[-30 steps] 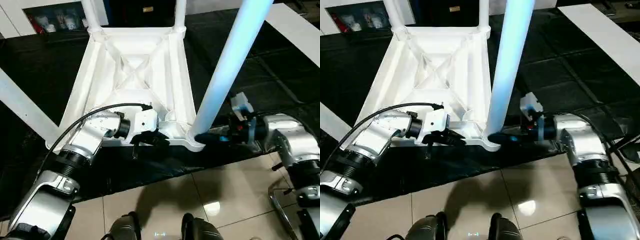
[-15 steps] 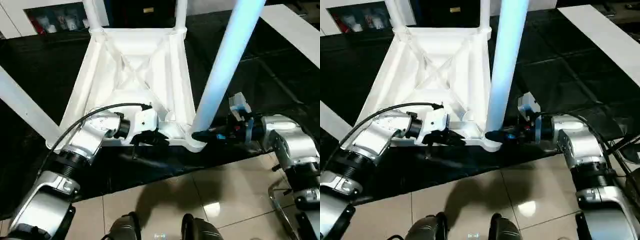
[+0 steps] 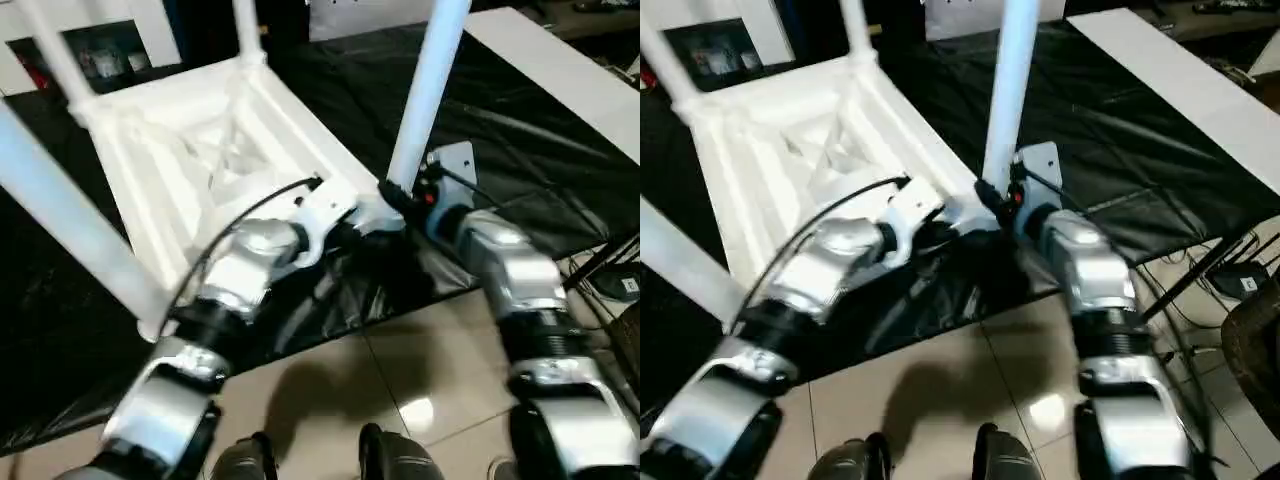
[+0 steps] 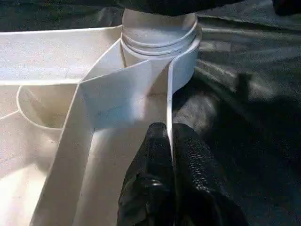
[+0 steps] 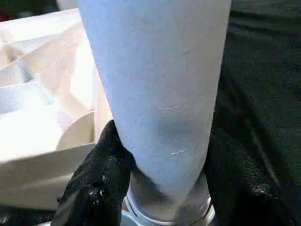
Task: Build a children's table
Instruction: Rotate leg to tighten
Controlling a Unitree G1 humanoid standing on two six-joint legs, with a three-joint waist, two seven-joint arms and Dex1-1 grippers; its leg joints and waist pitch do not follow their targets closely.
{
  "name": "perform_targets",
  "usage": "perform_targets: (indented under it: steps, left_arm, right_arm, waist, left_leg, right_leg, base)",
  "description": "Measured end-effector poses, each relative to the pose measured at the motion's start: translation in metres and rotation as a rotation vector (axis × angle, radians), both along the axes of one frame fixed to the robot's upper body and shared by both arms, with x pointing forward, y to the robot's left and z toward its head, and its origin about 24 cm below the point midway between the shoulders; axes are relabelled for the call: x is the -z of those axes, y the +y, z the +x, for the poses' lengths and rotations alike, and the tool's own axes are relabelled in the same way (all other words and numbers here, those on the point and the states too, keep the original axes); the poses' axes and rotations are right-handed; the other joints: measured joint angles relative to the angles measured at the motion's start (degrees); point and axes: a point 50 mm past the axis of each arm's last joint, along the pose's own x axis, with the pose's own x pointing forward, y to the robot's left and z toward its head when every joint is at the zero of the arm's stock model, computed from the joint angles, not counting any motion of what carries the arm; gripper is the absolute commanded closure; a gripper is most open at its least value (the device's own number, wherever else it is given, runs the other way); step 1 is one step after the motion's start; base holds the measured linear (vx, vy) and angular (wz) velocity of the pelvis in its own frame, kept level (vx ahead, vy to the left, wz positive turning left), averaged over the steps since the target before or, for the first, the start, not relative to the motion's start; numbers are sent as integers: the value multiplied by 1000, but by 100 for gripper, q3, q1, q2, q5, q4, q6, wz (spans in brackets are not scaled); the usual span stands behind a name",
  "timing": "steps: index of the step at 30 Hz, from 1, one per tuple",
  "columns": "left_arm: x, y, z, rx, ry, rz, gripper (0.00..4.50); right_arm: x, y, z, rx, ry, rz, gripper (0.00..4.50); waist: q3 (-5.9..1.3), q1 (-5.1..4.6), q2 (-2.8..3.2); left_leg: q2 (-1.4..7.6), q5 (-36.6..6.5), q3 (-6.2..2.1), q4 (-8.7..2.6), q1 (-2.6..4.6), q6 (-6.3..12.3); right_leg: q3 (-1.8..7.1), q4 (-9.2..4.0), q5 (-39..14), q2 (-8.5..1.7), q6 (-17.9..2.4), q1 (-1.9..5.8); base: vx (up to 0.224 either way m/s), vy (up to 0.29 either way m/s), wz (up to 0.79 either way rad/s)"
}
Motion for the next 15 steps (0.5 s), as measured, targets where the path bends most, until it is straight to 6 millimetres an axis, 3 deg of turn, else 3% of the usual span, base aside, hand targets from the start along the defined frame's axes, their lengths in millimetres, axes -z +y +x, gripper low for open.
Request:
perform_targets:
  steps: [1,4,11,15]
  left_arm:
    - [0,-2,0,-4,2,-2,450]
    - [-2,-4,0,-2,-2,-4,450]
    - [-4,-1,-2,68,-41,13,450]
    - [-6,10,-2,130,-76,52,450]
  right_arm:
    - [-1,1,0,16,-4,-3,217]
    - [0,-2,-1,20,-24,17,181]
    - [5,-15,-9,-62,-67,18,118]
    - [5,-23,-12,-149,-87,-34,88]
  waist:
    - [-1,1,1]
    - [-1,16,1]
    - [11,139,30]
    - [26,152,60]
  left_leg:
    - [-2,0,2,0,-1,1]
    - [-6,-2,2,-13,-4,2]
    - [7,-1,2,-71,6,2]
    - [9,-1,-1,-84,6,2]
  right_leg:
    - [4,-1,2,0,-1,0]
    - [7,-2,16,0,-18,0]
    - [-14,9,45,7,-10,-16]
    - [-19,29,42,9,-4,-30]
  base:
    - [0,0,0]
    - [0,0,0]
    - [0,0,0]
    - [0,0,0]
